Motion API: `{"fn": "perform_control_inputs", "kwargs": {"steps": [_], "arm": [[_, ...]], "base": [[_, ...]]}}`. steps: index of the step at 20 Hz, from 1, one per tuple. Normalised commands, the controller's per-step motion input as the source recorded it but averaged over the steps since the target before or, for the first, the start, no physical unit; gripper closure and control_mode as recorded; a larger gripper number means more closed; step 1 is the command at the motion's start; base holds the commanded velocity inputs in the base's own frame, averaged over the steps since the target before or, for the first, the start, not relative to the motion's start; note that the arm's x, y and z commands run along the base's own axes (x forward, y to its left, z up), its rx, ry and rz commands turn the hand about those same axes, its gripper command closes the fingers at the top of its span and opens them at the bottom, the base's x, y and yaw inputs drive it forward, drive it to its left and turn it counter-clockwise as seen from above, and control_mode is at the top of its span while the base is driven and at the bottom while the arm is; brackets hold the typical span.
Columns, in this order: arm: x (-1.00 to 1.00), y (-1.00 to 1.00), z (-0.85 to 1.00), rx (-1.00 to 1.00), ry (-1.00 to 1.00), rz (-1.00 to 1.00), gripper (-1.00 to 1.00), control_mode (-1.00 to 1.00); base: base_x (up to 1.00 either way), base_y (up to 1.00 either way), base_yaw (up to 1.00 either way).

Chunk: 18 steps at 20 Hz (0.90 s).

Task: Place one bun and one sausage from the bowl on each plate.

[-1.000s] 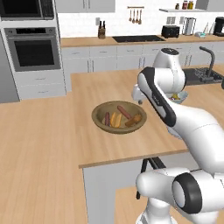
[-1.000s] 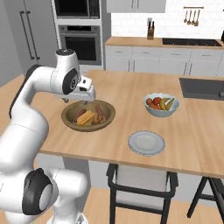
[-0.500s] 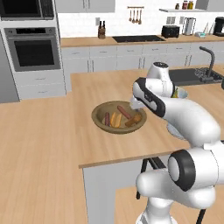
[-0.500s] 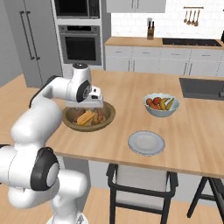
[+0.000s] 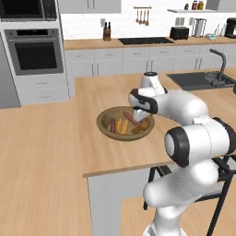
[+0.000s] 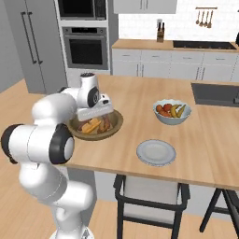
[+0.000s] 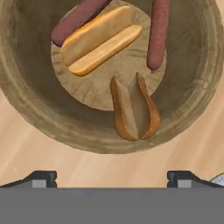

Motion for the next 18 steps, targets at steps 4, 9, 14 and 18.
{"fn": "perform_control_inputs", "kwargs": {"steps": [4,9,14,18], "arm": [[0.69,0.00,-0.59,-0.14,0.05,0.17,-1.00,-1.00],[0.64,0.00,-0.48,-0.06,0.03,0.00,-1.00,-1.00],[0.22,0.00,-0.55,-0.11,0.14,0.00,-1.00,-1.00],[0.30,-0.07,-0.65,-0.10,0.00,0.00,-1.00,-1.00]], "base": [[0.00,0.00,0.00],[0.00,0.00,0.00],[0.00,0.00,0.00],[0.00,0.00,0.00]]}}
